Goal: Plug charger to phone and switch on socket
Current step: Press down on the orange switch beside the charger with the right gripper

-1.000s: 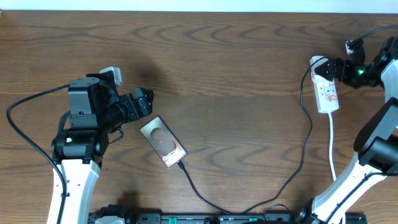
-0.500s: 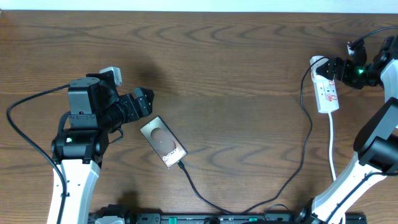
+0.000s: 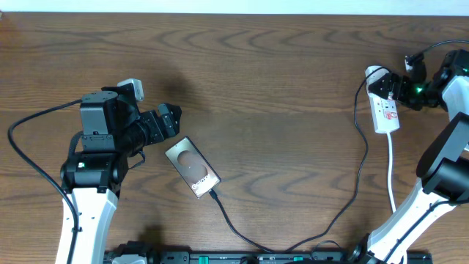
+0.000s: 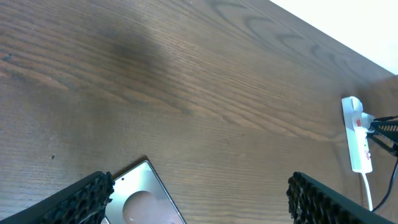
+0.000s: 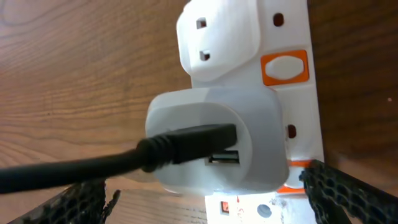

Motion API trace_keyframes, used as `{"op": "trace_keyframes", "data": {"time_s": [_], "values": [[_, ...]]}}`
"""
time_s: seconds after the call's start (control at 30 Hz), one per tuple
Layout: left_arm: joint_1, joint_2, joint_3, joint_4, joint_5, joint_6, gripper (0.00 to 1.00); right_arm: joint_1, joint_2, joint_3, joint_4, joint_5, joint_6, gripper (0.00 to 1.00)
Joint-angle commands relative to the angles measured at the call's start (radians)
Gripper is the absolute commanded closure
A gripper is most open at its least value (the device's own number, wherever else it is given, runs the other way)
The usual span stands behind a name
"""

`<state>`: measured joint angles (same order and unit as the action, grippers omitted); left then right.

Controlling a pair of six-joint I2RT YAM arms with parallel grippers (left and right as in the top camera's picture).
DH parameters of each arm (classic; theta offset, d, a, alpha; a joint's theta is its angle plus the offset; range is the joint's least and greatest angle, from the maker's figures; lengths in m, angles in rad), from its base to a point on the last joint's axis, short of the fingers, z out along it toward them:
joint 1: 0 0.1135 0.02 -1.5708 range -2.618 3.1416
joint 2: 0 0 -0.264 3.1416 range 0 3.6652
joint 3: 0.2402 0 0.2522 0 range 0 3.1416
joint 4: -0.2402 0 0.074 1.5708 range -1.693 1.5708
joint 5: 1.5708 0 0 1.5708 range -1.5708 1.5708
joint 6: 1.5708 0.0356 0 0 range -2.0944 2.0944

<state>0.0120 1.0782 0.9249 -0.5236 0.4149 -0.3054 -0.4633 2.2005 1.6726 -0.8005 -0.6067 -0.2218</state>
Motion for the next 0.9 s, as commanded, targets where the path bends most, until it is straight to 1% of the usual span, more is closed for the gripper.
{"op": "trace_keyframes", "data": {"time_s": [0.0,0.27,0.5,0.87], "values": [[0.003,-0.001,0.010,0.002,-0.009,0.021,0.08,0.034,0.011,-0.018,-0.005,-0.032,0.012,0.01],[0.003,-0.001,0.010,0.002,-0.008,0.021,0.08,0.053,0.011,-0.018,-0.005,-0.038,0.060,0.01],[0.003,-0.001,0.010,0.002,-0.008,0.021,0.08,0.053,0.011,-0.022,-0.034,-0.042,0.061,0.01],[0.003,-0.001,0.010,0.002,-0.008,0.021,0.08,0.040,0.011,0.003,-0.022,0.035,0.048,0.02]]}}
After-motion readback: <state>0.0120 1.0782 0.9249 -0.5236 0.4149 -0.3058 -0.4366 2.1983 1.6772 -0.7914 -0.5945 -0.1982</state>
